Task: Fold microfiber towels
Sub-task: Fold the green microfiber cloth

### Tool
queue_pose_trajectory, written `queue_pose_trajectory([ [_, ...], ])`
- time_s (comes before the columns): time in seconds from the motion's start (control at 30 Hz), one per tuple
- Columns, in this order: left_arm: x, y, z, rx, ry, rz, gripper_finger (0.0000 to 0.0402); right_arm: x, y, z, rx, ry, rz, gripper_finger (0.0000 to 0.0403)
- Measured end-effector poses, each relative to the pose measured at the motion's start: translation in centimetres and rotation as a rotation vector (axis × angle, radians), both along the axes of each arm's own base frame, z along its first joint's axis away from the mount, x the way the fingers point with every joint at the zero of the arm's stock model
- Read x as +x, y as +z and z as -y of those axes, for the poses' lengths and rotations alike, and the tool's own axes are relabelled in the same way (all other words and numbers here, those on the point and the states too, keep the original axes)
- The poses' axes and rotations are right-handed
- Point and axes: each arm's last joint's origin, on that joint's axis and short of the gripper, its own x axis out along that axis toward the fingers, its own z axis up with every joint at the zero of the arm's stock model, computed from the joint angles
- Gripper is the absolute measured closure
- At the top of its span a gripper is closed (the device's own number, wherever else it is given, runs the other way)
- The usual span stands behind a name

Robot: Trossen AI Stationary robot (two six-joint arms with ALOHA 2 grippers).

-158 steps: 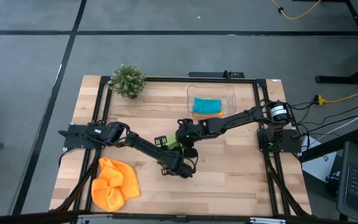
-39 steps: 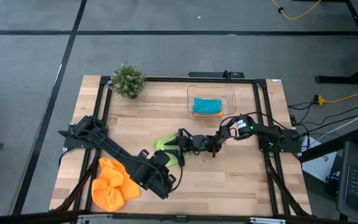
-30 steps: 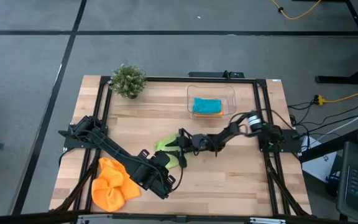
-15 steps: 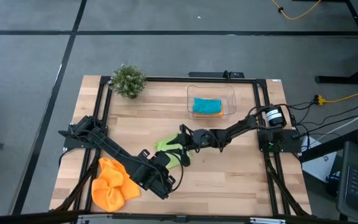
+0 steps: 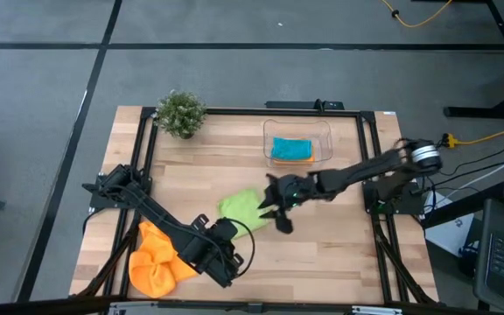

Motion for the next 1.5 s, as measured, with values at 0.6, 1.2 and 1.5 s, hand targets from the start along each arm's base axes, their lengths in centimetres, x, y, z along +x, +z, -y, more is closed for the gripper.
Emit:
queue_pose_trajectory([
  [0.6, 2.9, 0.4, -1.0, 0.013, -0.254, 0.073, 0.0288, -4.1, 4.7, -0.2, -0.141, 0.161, 0.036, 0.0246],
  [1.2, 2.5, -1.1, -1.1, 0.012, -0.321, -0.004, 0.0288, -4.1, 4.7, -0.6, -0.129, 0.155, 0.037, 0.0145],
  [1.5, 2.8, -1.1, -1.7, 0.002, -0.267, -0.003, 0.0285, -3.9, 5.0, -0.6, -0.13, 0.156, 0.071, 0.0107],
])
